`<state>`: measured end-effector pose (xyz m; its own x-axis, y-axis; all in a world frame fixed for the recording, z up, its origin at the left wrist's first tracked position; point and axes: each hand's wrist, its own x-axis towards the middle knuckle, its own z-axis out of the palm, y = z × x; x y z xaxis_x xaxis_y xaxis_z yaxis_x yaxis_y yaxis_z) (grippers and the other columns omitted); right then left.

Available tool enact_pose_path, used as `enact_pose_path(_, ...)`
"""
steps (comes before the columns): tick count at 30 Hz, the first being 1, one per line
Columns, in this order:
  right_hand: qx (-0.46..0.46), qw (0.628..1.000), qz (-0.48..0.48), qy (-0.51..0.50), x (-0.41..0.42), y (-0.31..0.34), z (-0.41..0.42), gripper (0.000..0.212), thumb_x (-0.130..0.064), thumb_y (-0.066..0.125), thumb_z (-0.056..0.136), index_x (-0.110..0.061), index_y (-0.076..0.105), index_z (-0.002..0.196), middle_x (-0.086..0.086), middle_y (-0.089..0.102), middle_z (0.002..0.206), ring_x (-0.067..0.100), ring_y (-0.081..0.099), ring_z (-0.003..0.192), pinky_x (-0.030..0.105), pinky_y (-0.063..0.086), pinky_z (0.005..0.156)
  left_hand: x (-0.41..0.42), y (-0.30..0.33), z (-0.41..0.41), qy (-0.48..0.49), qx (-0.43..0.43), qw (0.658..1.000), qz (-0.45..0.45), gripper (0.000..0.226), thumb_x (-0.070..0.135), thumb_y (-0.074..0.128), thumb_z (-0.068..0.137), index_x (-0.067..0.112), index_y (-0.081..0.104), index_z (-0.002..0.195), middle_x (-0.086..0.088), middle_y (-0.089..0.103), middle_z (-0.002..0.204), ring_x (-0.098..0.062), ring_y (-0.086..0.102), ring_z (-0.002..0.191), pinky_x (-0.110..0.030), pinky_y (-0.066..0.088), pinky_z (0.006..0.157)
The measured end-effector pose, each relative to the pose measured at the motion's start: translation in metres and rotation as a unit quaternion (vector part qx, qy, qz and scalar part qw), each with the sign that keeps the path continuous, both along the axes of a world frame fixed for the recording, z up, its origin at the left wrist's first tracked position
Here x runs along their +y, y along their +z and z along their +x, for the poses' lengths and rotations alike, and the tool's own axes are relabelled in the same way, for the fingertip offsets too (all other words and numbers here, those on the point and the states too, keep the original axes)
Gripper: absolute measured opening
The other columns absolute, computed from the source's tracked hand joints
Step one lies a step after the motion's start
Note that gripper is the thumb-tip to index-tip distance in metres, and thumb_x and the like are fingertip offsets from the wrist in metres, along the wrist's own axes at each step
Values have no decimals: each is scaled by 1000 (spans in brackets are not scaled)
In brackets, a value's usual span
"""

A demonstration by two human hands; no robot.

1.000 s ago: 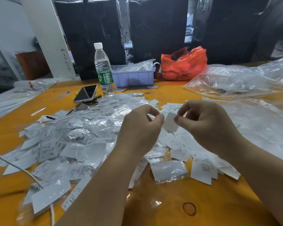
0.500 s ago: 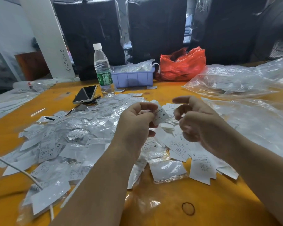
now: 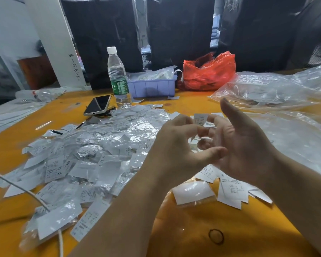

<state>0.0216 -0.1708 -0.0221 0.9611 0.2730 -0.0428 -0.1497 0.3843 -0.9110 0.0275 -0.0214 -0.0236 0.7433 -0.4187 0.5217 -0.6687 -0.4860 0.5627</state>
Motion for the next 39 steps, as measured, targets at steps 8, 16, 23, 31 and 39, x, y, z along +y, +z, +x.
enact_pose_path(8,8,1000,4,-3,2,-4,-2,77,-70,48,73,-29,38,137,23,56,130,32,57,105,42,42,91,-5,0,-1,1,40,998,-50,8,19,71,86,21,78,83,14,58,77,-2,54,80,-13,41,72)
enact_pose_path(16,15,999,-11,-41,5,-2,-2,74,-62,57,72,-19,47,131,13,59,119,15,49,74,23,34,48,-2,0,2,31,111,990,-81,12,18,66,87,16,72,76,5,63,73,-4,57,70,-14,43,59)
enact_pose_path(23,-58,981,-170,-68,-1,-1,-2,17,-5,70,79,-6,64,95,5,56,67,9,44,50,21,35,46,6,3,10,64,199,958,-198,21,16,58,89,4,67,74,-11,57,65,-5,47,55,-16,38,48)
enact_pose_path(31,-93,968,-140,-187,-6,0,2,5,-6,67,85,-7,66,80,-2,48,54,10,38,49,20,36,43,7,2,13,57,225,951,-206,21,19,62,86,4,69,74,-11,66,73,0,51,56,-5,39,48)
enact_pose_path(39,-127,969,-160,-138,-3,-1,1,8,-11,68,81,-5,65,78,2,42,54,10,37,48,23,34,45,8,5,10,28,234,957,-170,16,23,70,86,10,73,76,-16,71,84,-31,65,88,-38,52,80)
